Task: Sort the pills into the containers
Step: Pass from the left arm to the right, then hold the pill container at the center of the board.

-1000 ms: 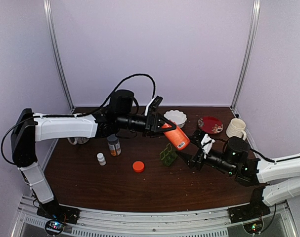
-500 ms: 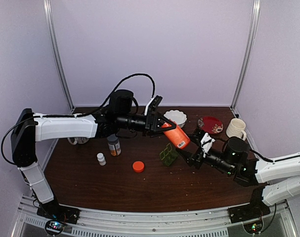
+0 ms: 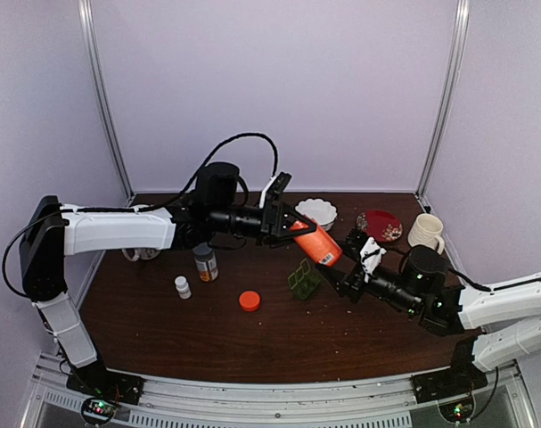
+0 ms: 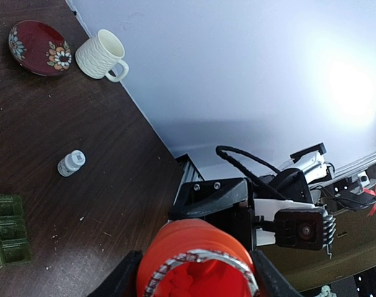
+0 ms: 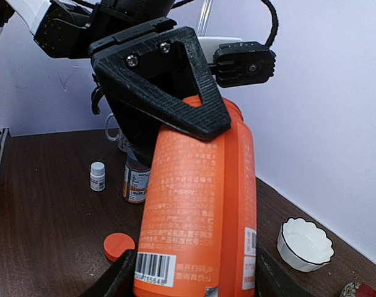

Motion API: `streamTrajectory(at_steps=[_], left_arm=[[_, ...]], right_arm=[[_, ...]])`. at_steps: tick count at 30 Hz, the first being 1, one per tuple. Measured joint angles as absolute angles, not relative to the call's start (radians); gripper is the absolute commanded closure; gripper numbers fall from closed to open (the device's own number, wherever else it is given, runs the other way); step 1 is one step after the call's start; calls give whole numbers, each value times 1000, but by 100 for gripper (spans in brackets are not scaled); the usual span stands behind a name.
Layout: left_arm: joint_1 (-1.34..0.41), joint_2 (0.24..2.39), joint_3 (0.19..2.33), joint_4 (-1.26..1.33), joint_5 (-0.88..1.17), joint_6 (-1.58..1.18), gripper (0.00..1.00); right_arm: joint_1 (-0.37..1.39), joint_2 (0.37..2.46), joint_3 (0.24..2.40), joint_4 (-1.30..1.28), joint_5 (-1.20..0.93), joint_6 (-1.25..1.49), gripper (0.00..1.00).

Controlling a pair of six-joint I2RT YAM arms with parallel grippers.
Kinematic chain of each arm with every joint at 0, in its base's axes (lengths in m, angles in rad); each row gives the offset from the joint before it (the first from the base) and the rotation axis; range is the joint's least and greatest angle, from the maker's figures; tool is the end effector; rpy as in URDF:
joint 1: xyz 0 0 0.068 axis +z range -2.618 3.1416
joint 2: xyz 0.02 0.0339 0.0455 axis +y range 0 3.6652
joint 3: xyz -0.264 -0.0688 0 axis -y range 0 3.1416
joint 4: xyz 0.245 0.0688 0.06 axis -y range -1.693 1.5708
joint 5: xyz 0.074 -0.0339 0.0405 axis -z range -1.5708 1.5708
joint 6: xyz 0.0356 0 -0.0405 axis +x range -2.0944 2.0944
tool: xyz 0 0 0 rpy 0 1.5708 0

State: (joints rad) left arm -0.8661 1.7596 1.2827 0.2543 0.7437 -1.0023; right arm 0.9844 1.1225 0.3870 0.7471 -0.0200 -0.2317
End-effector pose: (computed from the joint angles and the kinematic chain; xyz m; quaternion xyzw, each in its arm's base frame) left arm 0.2488 -0.3298 0.2915 0.1767 0.7416 -0.6364 0.1174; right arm 0.1306 0.1979 0.2328 -0.4074 0.5729 0.2679 0.6588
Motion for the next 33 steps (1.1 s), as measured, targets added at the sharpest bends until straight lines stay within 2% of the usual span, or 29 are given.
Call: streamTrajectory(at_steps=[2,5,6,12,17,22,26,33], left_arm=[[-866,1760,1281,262,745,-1002,29],[-866,1758,1269,273,744,-1000,6],[-866,1756,1266,270,743,-993,3],[-863,1725,1282,102,661,-855,3],[-858,1687,1332,-146,440,-670,2],[-856,1668,1333,-252,232,-545,2],[-856,1704,1336,-261,175,-479,12],[-856,1856,1341,-226,209,-412,22]], right_arm=[[984,1122,390,744,-15,-230,62],[985,1116,390,718,0,-224,67],[985,1112,390,707,4,-220,68],[983,1029,371,632,35,-164,75],[962,951,336,527,42,-77,76],[912,945,335,406,2,27,77],[862,970,335,341,-59,103,77],[791,1055,338,284,-164,168,77]])
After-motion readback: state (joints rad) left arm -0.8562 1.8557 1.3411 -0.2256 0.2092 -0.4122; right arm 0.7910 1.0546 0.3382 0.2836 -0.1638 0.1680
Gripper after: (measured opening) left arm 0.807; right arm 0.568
